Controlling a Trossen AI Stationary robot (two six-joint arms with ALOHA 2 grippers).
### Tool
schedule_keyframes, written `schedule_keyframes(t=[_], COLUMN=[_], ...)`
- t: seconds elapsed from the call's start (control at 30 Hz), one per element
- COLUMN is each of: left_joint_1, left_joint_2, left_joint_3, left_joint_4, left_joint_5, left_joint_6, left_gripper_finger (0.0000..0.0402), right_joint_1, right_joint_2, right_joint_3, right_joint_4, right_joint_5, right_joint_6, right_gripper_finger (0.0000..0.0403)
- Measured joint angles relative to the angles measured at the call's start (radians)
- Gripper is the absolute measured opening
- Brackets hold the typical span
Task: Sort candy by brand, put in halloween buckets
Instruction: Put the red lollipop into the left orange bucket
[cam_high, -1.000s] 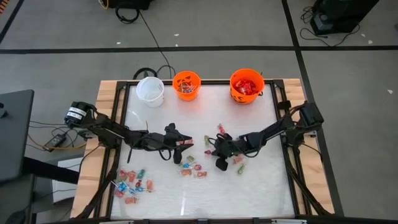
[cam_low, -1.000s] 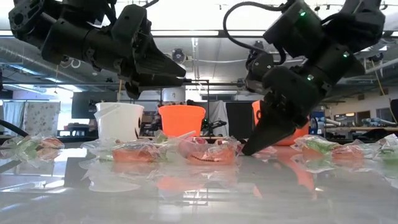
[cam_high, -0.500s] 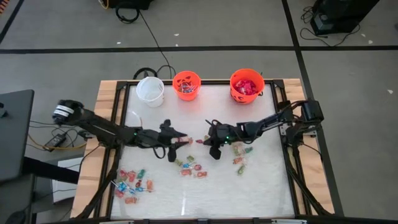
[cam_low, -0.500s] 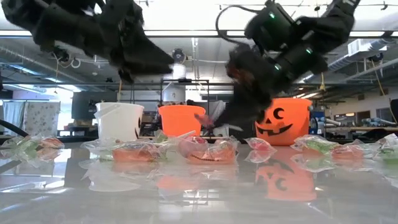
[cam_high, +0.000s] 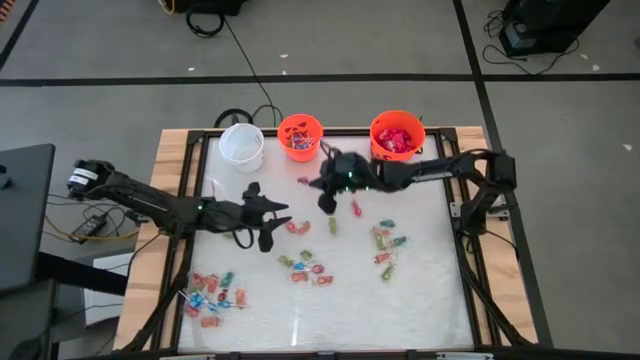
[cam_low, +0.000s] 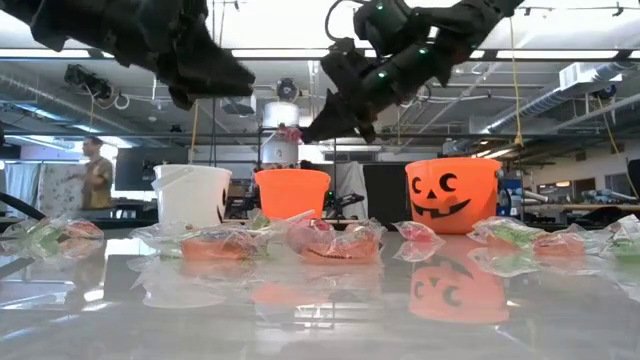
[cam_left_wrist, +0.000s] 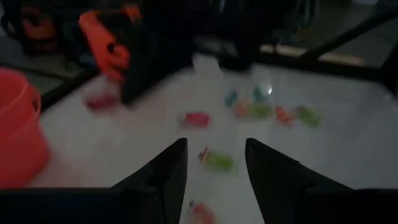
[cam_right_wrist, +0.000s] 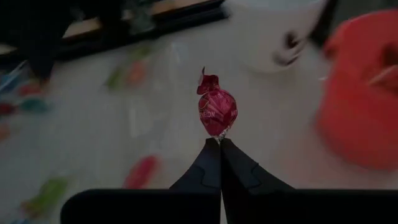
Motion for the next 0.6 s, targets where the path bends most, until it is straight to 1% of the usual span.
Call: schedule_keyframes(t=[0.07, 0.2, 0.4, 0.5, 0.6], left_joint_1=[-0.002, -0.002, -0.002, -0.002, -0.002], left_joint_2=[0.000, 0.000, 0.000, 0.001, 0.007], left_joint_3=[0.000, 0.000, 0.000, 0.000, 0.000], left_joint_4=[-0.040, -0.065, -0.060, -0.048, -0.036], left_joint_5=[-0.013, -0.027, -0.028, -0.029, -0.031], left_joint_6=[-0.025, -0.038, -0.040, -0.039, -0.037], left_gripper_finger=[0.0168, 0.0168, 0.0168, 0.0168, 0.0168], right_joint_1=[-0.037, -0.121, -0.245, -0.292, -0.313], right_joint_2=[0.000, 0.000, 0.006, 0.057, 0.137], right_joint_3=[0.033, 0.097, 0.163, 0.215, 0.288], right_joint_4=[-0.023, -0.059, -0.070, -0.069, -0.082], right_joint_5=[0.000, -0.007, -0.081, -0.140, -0.213], right_joint_6=[-0.015, -0.039, -0.025, 0.012, 0.048], right_gripper_finger=[0.0003, 0.0003, 0.0003, 0.0003, 0.0003])
